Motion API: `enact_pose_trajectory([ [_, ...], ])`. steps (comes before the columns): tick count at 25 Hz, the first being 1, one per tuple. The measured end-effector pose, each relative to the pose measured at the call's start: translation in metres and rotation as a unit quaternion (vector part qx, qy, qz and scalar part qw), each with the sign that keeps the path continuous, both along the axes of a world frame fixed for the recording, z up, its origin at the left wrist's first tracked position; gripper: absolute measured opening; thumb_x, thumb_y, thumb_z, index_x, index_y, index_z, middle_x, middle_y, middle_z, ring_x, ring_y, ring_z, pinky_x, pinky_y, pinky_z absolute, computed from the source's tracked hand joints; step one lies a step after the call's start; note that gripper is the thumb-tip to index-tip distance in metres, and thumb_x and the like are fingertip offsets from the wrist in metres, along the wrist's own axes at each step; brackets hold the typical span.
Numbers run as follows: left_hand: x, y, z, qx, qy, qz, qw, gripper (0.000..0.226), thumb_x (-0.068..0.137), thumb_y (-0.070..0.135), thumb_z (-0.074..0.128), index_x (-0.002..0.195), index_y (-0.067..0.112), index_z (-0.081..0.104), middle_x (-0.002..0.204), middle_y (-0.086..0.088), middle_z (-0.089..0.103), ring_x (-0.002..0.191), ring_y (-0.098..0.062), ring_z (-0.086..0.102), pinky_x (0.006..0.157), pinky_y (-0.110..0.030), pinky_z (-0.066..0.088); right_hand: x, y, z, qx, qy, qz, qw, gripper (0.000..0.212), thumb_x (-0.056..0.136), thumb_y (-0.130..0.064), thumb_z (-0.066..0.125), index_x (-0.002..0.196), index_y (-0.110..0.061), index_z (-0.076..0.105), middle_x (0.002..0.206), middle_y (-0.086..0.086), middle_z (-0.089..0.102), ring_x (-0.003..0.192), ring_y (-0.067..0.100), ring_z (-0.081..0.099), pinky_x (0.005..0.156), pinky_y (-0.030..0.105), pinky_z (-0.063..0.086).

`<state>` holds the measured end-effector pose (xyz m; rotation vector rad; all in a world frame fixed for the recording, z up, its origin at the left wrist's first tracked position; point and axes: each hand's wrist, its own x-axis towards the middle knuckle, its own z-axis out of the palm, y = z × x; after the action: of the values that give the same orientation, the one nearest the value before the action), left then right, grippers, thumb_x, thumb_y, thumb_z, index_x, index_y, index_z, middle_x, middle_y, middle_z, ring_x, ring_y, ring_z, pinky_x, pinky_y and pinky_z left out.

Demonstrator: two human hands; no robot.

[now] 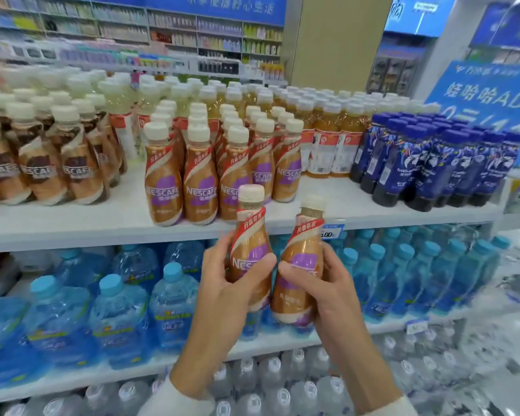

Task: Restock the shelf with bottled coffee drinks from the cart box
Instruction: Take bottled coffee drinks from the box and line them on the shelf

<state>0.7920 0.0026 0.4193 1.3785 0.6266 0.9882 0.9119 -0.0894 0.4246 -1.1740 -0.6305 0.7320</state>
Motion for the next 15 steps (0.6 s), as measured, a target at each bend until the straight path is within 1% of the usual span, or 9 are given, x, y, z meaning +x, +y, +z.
enact_pose_trajectory([
  [1, 0.012, 0.007, 0.006, 0.014, -0.014, 0.011, 1.000, 0.051, 0.078, 0.043, 0.081, 0.125, 0.040, 0.060, 0.120, 0.004, 0.067, 0.107, -0.009, 0.068, 0.094, -0.039, 0.056, 0.012, 0.006, 0.007, 0.010, -0.008, 0.000, 1.000, 0.046, 0.065, -0.015, 0.088, 0.107, -0.016, 0.069, 0.094, 0.009, 0.074, 0.085, 0.022, 0.072, 0.075, 0.037, 0.059],
  [3, 0.039, 0.020, 0.021, 0.048, -0.026, 0.035, 0.998, 0.043, 0.087, 0.033, 0.075, 0.128, 0.030, 0.061, 0.120, 0.006, 0.069, 0.110, -0.010, 0.066, 0.099, -0.042, 0.053, 0.035, 0.019, 0.021, 0.035, -0.029, -0.004, 0.999, 0.048, 0.067, -0.007, 0.088, 0.110, -0.014, 0.069, 0.096, 0.009, 0.075, 0.088, 0.023, 0.072, 0.078, 0.040, 0.059],
  [5, 0.068, 0.027, 0.032, 0.088, -0.023, 0.073, 0.993, 0.038, 0.092, 0.029, 0.070, 0.129, 0.027, 0.061, 0.123, 0.007, 0.067, 0.115, -0.008, 0.063, 0.102, -0.043, 0.051, 0.058, 0.035, 0.032, 0.054, -0.055, -0.004, 0.997, 0.049, 0.071, -0.001, 0.085, 0.116, -0.011, 0.068, 0.103, 0.010, 0.077, 0.093, 0.026, 0.073, 0.081, 0.040, 0.060],
  [7, 0.093, 0.026, 0.036, 0.108, -0.036, 0.133, 0.985, 0.040, 0.092, 0.027, 0.070, 0.131, 0.030, 0.059, 0.128, 0.008, 0.063, 0.121, -0.006, 0.059, 0.106, -0.039, 0.048, 0.079, 0.048, 0.039, 0.062, -0.071, 0.006, 0.995, 0.052, 0.071, -0.001, 0.084, 0.119, -0.009, 0.067, 0.106, 0.012, 0.077, 0.096, 0.026, 0.073, 0.083, 0.040, 0.060],
  [8, 0.101, 0.023, 0.038, 0.120, -0.050, 0.156, 0.979, 0.042, 0.092, 0.027, 0.070, 0.131, 0.033, 0.056, 0.129, 0.010, 0.061, 0.122, -0.004, 0.057, 0.106, -0.035, 0.047, 0.090, 0.052, 0.043, 0.065, -0.074, 0.010, 0.995, 0.056, 0.068, -0.004, 0.087, 0.120, -0.009, 0.067, 0.107, 0.012, 0.076, 0.097, 0.026, 0.073, 0.083, 0.041, 0.059],
  [10, 0.116, 0.020, 0.050, 0.158, -0.061, 0.170, 0.971, 0.040, 0.095, 0.027, 0.067, 0.131, 0.039, 0.052, 0.131, 0.013, 0.058, 0.124, -0.001, 0.054, 0.103, -0.023, 0.045, 0.115, 0.062, 0.049, 0.067, -0.087, 0.021, 0.994, 0.069, 0.064, -0.011, 0.092, 0.127, -0.012, 0.064, 0.112, 0.009, 0.075, 0.103, 0.026, 0.072, 0.087, 0.044, 0.058],
  [12, 0.131, 0.025, 0.059, 0.189, -0.044, 0.172, 0.966, 0.038, 0.098, 0.029, 0.063, 0.131, 0.041, 0.050, 0.131, 0.015, 0.056, 0.124, 0.003, 0.052, 0.101, -0.016, 0.044, 0.134, 0.074, 0.051, 0.067, -0.099, 0.033, 0.992, 0.071, 0.064, -0.015, 0.092, 0.129, -0.014, 0.063, 0.115, 0.007, 0.074, 0.107, 0.028, 0.071, 0.090, 0.045, 0.058],
  [13, 0.138, 0.030, 0.060, 0.203, -0.033, 0.181, 0.962, 0.038, 0.099, 0.029, 0.061, 0.132, 0.040, 0.049, 0.131, 0.015, 0.055, 0.124, 0.003, 0.051, 0.101, -0.016, 0.043, 0.140, 0.079, 0.051, 0.070, -0.101, 0.038, 0.992, 0.070, 0.064, -0.014, 0.092, 0.127, -0.014, 0.064, 0.113, 0.005, 0.075, 0.106, 0.026, 0.071, 0.090, 0.044, 0.058],
  [15, 0.150, 0.039, 0.056, 0.217, -0.015, 0.214, 0.952, 0.038, 0.100, 0.027, 0.059, 0.134, 0.039, 0.047, 0.132, 0.015, 0.054, 0.126, 0.002, 0.050, 0.105, -0.020, 0.043, 0.146, 0.090, 0.047, 0.065, -0.107, 0.047, 0.991, 0.065, 0.063, -0.012, 0.090, 0.124, -0.017, 0.066, 0.109, 0.001, 0.076, 0.103, 0.022, 0.072, 0.087, 0.037, 0.060],
])
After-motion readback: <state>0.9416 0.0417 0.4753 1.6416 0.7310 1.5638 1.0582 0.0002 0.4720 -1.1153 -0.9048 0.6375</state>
